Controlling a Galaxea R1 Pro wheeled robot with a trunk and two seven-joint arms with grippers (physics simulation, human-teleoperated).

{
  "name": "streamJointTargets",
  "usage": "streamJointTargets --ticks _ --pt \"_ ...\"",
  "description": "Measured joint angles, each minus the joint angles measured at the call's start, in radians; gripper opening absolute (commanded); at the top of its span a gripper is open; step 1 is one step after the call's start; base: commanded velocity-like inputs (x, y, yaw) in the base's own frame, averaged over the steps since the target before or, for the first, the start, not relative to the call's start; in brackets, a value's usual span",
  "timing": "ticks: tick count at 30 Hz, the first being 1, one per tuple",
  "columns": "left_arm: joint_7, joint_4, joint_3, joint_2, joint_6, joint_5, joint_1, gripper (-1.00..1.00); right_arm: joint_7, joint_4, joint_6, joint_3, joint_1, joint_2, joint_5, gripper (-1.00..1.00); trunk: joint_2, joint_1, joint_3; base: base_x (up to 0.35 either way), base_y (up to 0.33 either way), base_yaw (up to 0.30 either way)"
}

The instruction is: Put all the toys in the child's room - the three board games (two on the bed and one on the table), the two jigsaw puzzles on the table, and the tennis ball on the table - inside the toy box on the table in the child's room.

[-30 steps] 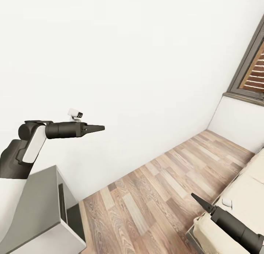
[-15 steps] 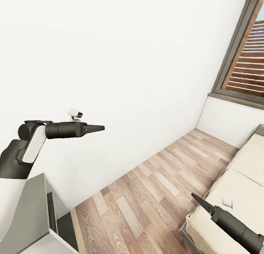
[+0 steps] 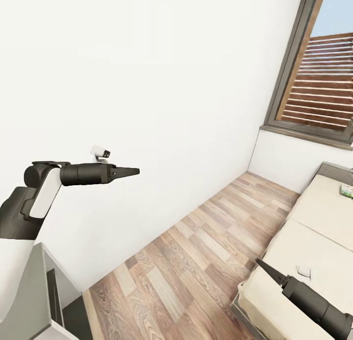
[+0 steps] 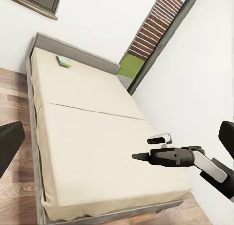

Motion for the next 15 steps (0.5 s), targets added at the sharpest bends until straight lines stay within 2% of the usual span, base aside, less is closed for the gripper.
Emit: streamJointTargets --ticks 15 --pt "0.001 0.004 0.002 0.002 0.0 0.0 0.007 1.0 0.027 0.001 0.0 -0.007 0.0 0.0 0.001 1.0 0.0 0.0 0.022 -0.002 0.0 -0.188"
